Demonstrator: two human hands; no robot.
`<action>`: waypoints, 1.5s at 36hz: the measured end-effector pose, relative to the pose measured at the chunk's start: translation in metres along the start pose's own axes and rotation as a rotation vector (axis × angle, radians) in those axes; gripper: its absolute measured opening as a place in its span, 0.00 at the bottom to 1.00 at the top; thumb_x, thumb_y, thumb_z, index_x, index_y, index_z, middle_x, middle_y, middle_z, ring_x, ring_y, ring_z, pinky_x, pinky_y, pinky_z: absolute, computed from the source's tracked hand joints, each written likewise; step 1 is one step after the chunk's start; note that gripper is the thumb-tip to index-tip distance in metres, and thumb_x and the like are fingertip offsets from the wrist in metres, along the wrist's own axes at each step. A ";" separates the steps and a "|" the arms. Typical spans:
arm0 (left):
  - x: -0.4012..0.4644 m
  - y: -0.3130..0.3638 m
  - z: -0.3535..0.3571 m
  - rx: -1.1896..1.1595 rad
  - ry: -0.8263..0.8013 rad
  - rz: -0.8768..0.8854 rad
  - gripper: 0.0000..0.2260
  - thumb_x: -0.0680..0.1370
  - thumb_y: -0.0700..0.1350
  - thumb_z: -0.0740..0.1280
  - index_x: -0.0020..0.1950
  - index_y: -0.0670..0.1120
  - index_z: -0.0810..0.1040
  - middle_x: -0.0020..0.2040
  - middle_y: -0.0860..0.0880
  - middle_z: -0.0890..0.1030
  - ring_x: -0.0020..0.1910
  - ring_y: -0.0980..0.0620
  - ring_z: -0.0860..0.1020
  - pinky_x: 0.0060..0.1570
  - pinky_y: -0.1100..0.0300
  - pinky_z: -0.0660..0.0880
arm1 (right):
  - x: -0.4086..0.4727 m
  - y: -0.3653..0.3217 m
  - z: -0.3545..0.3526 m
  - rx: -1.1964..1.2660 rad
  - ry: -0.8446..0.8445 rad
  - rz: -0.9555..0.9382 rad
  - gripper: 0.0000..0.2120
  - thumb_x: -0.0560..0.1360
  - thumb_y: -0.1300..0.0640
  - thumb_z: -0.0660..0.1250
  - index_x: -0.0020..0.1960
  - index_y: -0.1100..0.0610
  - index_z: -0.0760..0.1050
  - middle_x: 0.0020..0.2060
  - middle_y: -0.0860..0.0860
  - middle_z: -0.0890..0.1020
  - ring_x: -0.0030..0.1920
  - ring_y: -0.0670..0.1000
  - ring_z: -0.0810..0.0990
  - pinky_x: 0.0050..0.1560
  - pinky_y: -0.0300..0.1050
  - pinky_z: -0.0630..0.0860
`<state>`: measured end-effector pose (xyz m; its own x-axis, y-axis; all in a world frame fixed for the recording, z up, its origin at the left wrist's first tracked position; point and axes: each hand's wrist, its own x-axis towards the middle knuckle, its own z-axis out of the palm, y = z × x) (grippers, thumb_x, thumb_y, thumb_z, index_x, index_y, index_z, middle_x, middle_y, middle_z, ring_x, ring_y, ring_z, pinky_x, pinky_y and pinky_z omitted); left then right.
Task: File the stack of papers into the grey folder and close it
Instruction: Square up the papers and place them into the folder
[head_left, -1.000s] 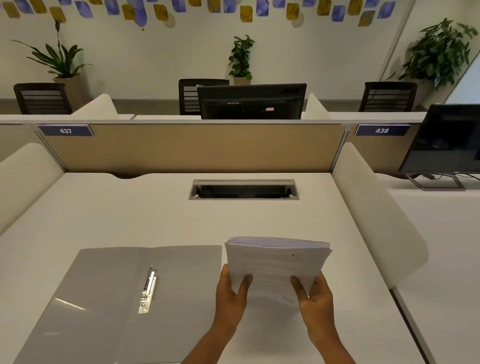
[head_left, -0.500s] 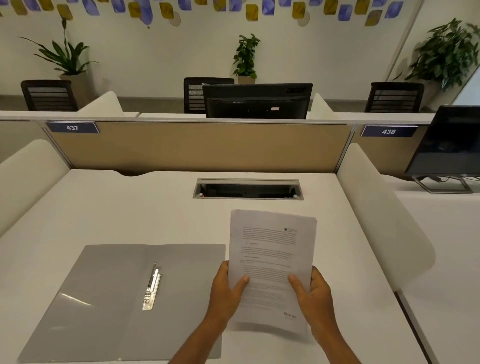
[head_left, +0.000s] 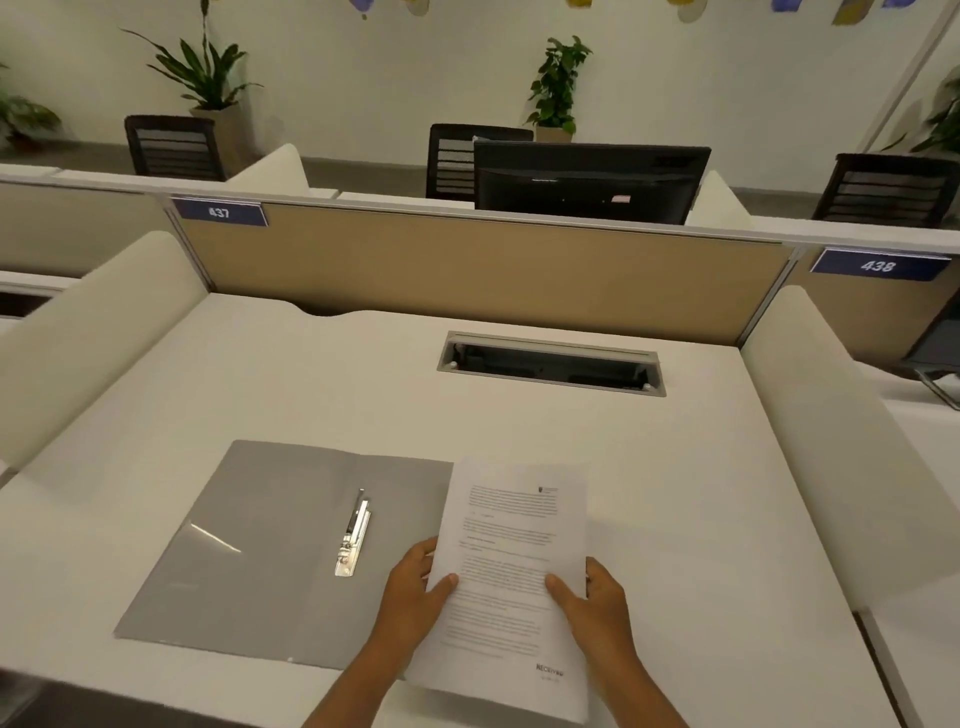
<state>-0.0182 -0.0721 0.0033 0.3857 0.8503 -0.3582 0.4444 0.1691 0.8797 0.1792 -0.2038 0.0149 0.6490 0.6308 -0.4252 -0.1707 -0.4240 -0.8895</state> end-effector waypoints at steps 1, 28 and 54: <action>0.000 -0.003 -0.007 0.007 0.007 -0.007 0.20 0.79 0.42 0.72 0.65 0.56 0.69 0.54 0.65 0.76 0.50 0.64 0.78 0.45 0.73 0.77 | 0.000 -0.001 0.007 0.014 -0.010 0.015 0.11 0.77 0.57 0.75 0.57 0.49 0.80 0.50 0.45 0.87 0.45 0.45 0.87 0.39 0.38 0.83; -0.013 -0.103 -0.140 0.246 0.254 -0.046 0.14 0.78 0.48 0.74 0.55 0.66 0.75 0.55 0.60 0.82 0.54 0.55 0.81 0.64 0.49 0.78 | 0.022 0.005 0.125 0.127 -0.110 0.149 0.10 0.77 0.61 0.74 0.58 0.53 0.81 0.51 0.49 0.88 0.49 0.53 0.88 0.49 0.56 0.86; -0.017 -0.134 -0.123 0.639 0.155 0.130 0.46 0.65 0.80 0.64 0.78 0.60 0.62 0.79 0.56 0.61 0.77 0.50 0.61 0.74 0.42 0.59 | 0.027 -0.002 0.140 0.010 -0.125 0.093 0.12 0.79 0.59 0.72 0.61 0.54 0.79 0.53 0.49 0.86 0.49 0.51 0.86 0.38 0.41 0.83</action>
<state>-0.1834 -0.0483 -0.0701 0.3687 0.9138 -0.1706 0.8119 -0.2272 0.5377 0.0935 -0.0948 -0.0183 0.5325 0.6659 -0.5225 -0.2331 -0.4781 -0.8468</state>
